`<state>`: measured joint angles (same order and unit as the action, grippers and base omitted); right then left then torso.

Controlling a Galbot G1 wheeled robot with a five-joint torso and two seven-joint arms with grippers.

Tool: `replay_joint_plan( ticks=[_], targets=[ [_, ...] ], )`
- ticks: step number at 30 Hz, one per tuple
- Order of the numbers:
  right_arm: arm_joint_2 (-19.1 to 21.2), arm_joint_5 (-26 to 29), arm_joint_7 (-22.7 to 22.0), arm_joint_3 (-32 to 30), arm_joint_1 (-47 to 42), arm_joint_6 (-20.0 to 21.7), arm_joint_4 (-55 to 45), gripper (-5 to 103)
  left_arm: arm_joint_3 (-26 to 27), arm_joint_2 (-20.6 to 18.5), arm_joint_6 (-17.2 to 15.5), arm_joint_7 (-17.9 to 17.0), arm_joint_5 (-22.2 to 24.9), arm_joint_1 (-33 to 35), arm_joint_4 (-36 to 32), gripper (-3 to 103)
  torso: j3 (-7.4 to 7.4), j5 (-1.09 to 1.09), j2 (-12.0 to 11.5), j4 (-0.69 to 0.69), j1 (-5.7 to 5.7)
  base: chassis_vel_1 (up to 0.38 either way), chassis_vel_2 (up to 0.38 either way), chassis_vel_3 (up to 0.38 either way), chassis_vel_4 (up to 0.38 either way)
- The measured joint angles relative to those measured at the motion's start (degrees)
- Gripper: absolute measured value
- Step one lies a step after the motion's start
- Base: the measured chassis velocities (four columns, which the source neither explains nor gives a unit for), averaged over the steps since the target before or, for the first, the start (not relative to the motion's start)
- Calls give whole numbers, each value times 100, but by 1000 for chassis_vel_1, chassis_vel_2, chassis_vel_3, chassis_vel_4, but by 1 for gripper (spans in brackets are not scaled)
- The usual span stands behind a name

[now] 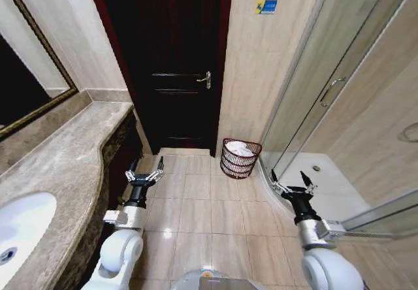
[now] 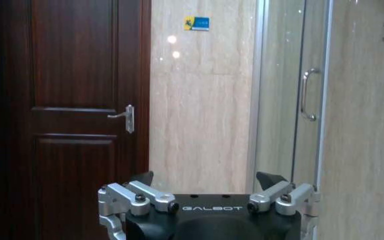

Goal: Discard the used towel into the hamper.

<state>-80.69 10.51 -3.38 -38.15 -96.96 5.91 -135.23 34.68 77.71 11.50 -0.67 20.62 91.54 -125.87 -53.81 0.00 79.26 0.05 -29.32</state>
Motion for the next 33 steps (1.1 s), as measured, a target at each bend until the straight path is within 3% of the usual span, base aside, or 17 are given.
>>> replay_joint_plan(
  ticks=[33],
  targets=[
    [198, -45, -1, 13, 264, -23, 404, 100, -157, 43, -214, -49, -403, -314, 210, 100, 0, 0, 1, 0, 0, 7, -10, -9, 8]
  ],
)
